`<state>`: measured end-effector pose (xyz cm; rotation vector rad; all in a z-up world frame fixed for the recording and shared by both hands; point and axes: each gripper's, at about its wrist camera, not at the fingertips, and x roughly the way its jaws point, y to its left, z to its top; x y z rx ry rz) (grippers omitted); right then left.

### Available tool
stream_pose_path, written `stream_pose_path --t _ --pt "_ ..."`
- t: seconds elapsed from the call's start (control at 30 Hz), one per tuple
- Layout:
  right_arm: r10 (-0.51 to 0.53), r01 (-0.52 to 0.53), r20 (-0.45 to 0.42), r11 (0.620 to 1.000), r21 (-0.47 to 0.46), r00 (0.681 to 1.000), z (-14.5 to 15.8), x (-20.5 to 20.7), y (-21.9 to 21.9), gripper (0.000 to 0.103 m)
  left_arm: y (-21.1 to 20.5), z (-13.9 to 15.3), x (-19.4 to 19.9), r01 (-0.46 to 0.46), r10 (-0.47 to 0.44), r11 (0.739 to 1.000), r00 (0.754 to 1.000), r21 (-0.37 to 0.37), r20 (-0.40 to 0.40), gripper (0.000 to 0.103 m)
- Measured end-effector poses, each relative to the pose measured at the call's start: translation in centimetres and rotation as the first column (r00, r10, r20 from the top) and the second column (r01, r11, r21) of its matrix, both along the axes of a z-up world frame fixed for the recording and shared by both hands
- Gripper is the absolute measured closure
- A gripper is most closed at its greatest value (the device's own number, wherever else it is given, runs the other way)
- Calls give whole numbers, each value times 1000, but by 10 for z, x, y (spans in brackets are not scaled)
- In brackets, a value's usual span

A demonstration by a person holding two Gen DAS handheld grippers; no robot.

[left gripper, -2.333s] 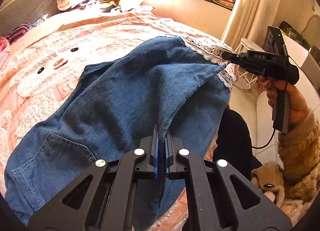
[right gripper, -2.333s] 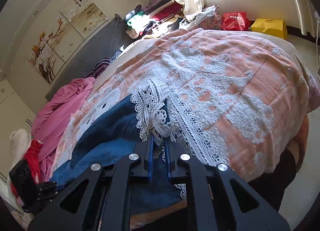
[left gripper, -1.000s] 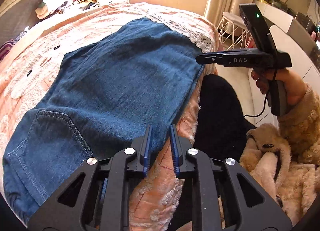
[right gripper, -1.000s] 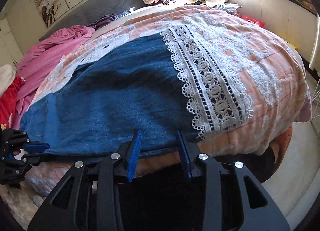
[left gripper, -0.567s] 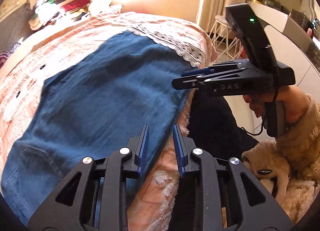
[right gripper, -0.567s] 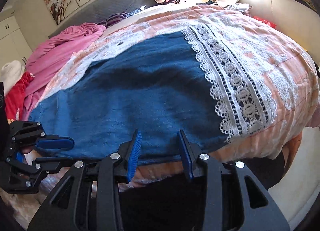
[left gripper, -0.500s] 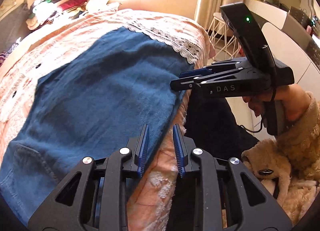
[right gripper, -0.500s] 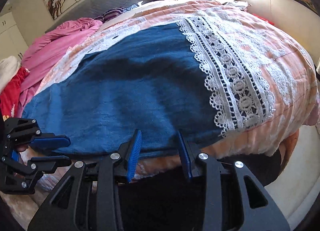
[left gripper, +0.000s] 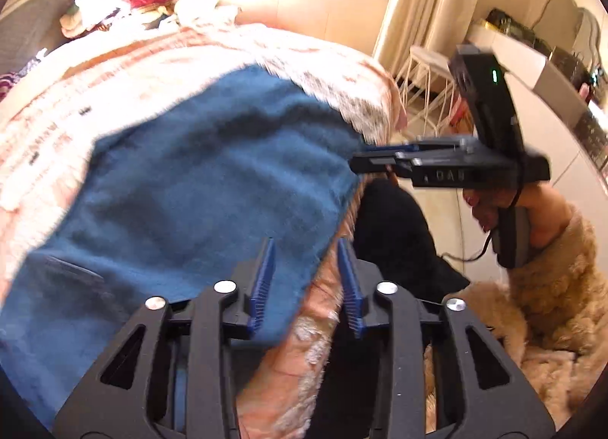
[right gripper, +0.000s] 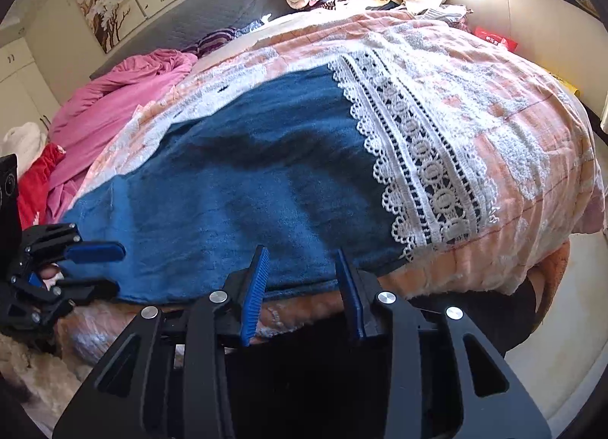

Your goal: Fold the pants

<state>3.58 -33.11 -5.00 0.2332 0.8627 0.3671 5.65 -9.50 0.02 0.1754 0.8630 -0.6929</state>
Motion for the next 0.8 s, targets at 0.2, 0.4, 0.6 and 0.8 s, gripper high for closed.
stream_pose_path --t 0.2,0.4,0.6,0.8 --pt "30 -29 64 1000 -8 997 19 9 9 57 44 34 71 -197 180 972 975 130 129 63" --pt "65 -62 79 997 -40 995 26 36 25 52 74 -6 146 -266 273 956 961 124 -40 63" --pt "72 -67 52 993 -93 996 16 58 35 48 76 -41 169 -316 321 947 934 58 -156 63" --pt "34 -31 22 994 -104 999 -4 61 31 48 77 -21 158 -335 333 942 939 -14 -83 96"
